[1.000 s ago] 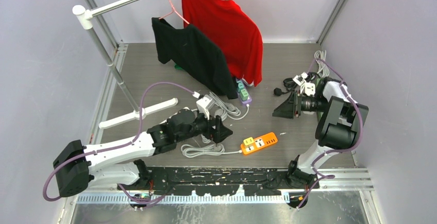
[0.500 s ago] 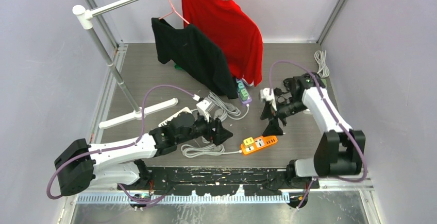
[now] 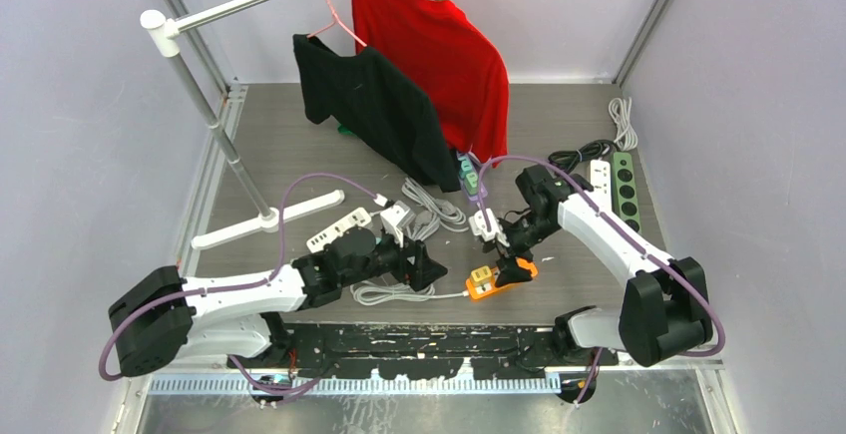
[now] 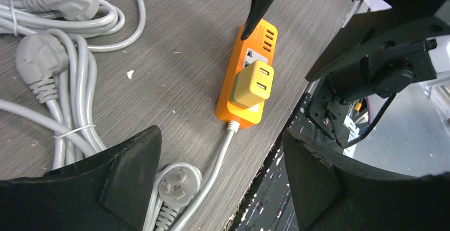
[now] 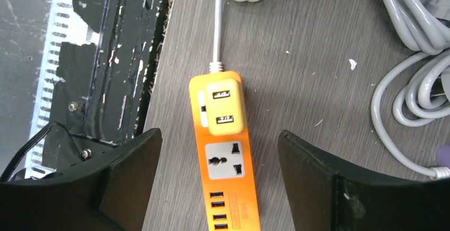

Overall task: Pull the plug off the socket
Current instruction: Remove the plug from the socket.

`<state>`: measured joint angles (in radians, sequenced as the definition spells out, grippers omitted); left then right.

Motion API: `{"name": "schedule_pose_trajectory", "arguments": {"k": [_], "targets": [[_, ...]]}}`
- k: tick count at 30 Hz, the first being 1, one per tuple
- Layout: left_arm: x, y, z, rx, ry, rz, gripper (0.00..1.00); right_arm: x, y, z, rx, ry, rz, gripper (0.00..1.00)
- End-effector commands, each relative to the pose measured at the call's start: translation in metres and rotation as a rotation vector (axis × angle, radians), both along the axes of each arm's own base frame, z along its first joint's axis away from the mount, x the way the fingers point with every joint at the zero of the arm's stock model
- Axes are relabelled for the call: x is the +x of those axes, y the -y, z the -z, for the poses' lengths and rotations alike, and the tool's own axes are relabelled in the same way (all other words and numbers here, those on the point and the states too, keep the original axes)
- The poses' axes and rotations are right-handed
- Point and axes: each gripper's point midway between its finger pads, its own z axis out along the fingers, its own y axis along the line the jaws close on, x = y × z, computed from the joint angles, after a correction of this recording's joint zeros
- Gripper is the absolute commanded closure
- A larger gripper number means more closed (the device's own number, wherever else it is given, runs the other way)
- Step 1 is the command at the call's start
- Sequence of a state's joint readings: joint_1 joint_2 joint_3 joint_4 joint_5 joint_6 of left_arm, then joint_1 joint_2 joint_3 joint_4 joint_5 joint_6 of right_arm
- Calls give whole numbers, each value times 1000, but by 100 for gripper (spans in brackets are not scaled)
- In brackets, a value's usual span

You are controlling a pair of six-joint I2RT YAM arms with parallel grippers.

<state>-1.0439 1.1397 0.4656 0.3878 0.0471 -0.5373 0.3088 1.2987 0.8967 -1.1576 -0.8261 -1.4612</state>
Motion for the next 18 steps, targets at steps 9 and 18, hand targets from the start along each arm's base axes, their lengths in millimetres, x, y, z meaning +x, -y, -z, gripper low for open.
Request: {"name": "schedule_pose_trajectory", "arguments": {"k": [9, 18], "targets": [[-11, 25, -4, -12, 199, 87, 16, 6, -20, 27, -15, 35, 22, 33], [-20, 32, 17, 36, 229, 121, 16, 0, -24, 32, -30, 40, -11, 44]]}}
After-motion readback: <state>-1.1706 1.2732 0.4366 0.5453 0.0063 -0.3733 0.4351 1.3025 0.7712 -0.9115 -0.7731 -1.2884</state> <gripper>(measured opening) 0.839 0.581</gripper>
